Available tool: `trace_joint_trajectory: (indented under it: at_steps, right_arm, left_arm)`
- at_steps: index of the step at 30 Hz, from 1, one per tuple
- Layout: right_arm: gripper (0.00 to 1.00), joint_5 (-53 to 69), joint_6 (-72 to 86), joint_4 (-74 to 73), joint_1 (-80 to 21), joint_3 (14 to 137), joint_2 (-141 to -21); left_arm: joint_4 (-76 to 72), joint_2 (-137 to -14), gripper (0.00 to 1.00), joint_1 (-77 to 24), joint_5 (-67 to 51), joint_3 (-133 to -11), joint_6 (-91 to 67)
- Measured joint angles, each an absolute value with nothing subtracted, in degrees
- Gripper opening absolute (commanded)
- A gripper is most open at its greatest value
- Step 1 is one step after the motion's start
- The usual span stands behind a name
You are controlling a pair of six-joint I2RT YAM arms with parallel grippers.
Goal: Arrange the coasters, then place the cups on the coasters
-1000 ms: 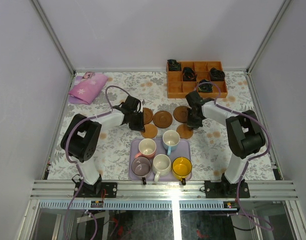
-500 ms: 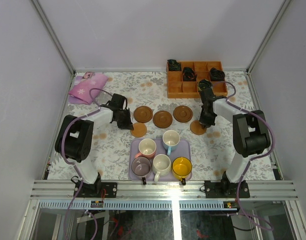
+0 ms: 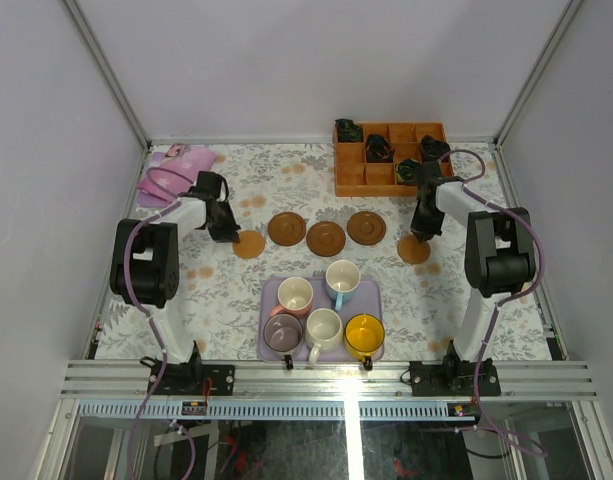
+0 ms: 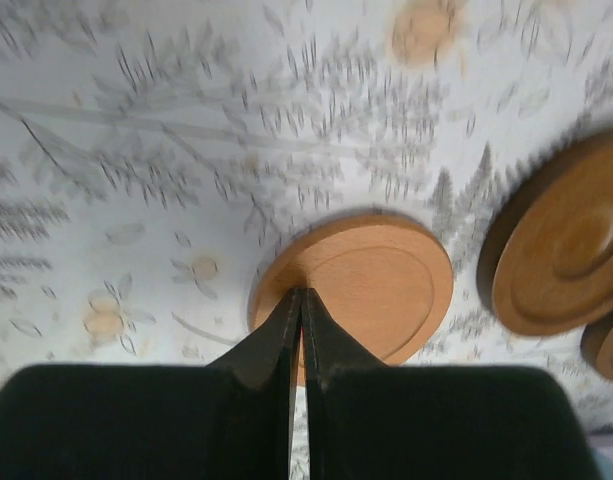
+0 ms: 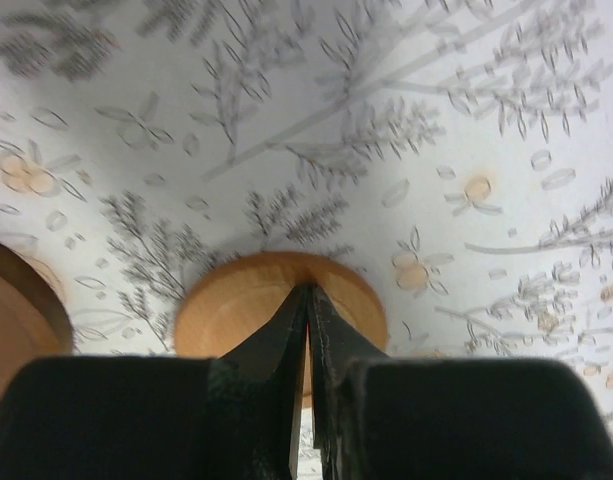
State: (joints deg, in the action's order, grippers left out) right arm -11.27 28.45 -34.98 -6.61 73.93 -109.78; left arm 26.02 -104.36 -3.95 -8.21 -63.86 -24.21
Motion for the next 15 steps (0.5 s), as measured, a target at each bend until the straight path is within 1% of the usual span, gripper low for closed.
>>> trace_joint_trajectory:
  at_steps: [7, 15]
  right_arm:
    - [0.05, -8.88, 26.81, -32.97, -6.57, 79.50, -113.80]
    - [0.05, -6.72, 24.56, -30.50, -7.55, 81.25, -115.28]
  left_arm:
    - [26.02, -112.07, 0.00, -2.44, -7.33, -73.95, -24.53]
    - [25.54, -114.80, 0.00, -2.46, -7.27, -77.43, -24.64]
